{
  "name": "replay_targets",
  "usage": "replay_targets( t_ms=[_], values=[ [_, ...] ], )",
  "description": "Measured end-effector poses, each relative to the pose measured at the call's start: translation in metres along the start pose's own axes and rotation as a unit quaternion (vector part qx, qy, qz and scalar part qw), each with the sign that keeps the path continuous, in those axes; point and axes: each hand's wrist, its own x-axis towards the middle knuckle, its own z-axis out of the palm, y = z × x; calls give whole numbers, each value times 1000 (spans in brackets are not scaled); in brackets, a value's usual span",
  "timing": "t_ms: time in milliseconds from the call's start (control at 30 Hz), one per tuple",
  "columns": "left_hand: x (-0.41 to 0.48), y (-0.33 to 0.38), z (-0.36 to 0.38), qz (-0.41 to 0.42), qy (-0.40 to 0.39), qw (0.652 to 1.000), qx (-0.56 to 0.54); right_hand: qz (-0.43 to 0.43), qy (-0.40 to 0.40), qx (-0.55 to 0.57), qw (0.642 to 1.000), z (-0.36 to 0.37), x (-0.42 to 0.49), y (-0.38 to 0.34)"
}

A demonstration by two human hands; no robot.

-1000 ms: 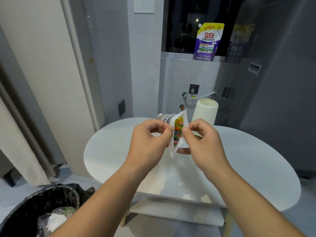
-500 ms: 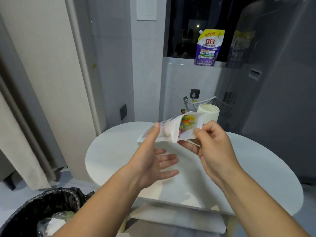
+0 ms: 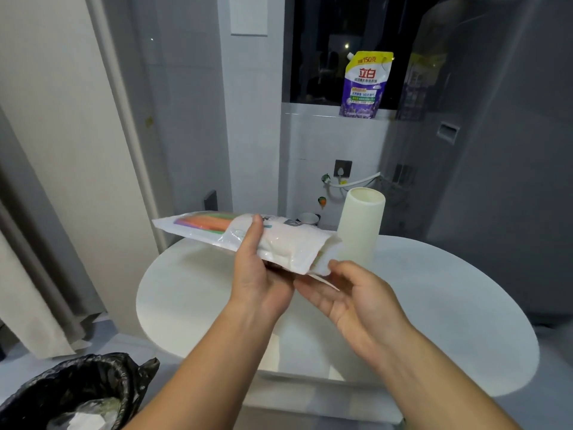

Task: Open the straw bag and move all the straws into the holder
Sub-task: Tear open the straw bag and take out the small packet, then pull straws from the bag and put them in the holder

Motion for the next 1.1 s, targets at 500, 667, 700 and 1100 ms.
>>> replay_targets(
  t_ms=[500, 667, 700, 1100],
  values=[
    [35, -21, -3, 231, -95, 936, 248, 84, 92, 155, 980, -19, 37, 2],
    [44, -16, -13, 203, -8, 961, 189, 28, 113, -31, 993, -18, 34, 4],
    [45, -15, -16, 194, 18, 966, 171, 17, 120, -98, 988, -17, 33, 4],
    [46, -14, -30, 97, 129, 987, 28, -225, 165, -388, 878, -32, 45, 6]
  ],
)
